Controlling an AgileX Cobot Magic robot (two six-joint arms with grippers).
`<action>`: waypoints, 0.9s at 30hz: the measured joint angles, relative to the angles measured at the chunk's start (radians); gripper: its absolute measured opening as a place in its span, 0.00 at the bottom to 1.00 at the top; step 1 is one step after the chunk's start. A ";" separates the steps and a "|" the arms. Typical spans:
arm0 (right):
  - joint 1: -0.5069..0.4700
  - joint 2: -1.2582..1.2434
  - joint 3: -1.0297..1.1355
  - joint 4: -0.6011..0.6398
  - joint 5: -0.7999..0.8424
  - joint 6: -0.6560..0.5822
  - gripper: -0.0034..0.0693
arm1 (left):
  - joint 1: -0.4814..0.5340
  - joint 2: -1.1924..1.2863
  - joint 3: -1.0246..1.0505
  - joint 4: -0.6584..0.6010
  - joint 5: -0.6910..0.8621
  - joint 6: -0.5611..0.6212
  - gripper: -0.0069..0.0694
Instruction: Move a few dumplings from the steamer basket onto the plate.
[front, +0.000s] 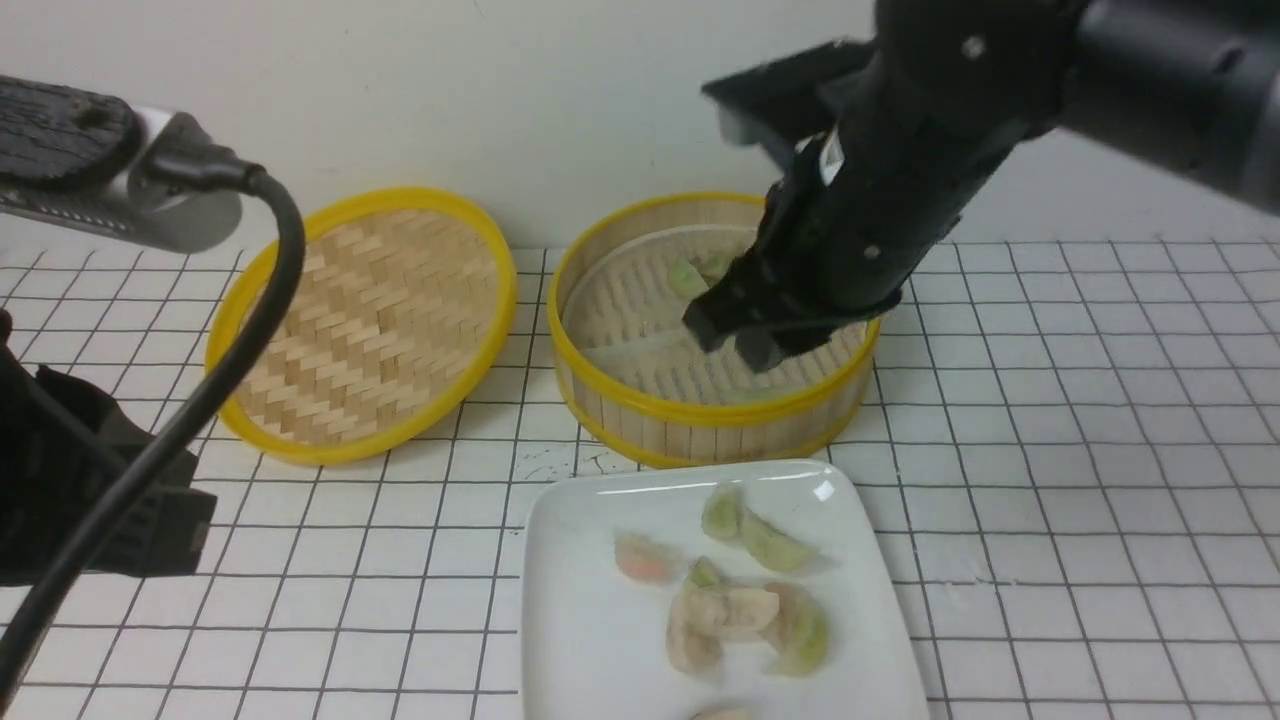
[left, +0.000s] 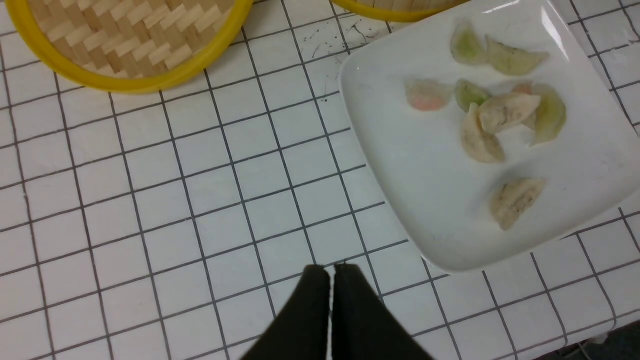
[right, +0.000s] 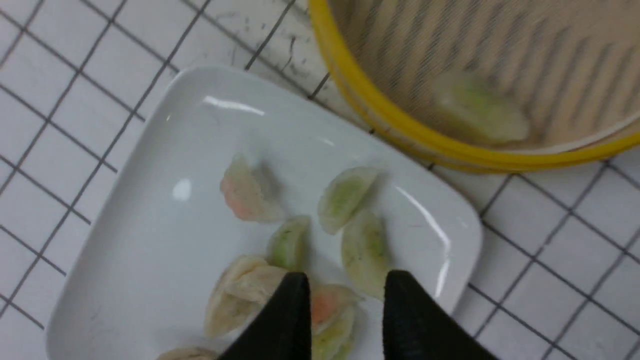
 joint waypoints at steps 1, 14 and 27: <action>0.000 -0.040 0.003 -0.011 0.002 0.023 0.20 | 0.000 0.000 0.000 0.000 -0.008 0.000 0.08; 0.000 -0.888 0.457 -0.117 -0.184 0.247 0.03 | 0.000 0.000 0.000 0.000 -0.226 0.008 0.08; 0.000 -1.718 1.155 -0.347 -0.671 0.526 0.03 | -0.001 0.088 0.001 -0.006 -0.348 0.012 0.08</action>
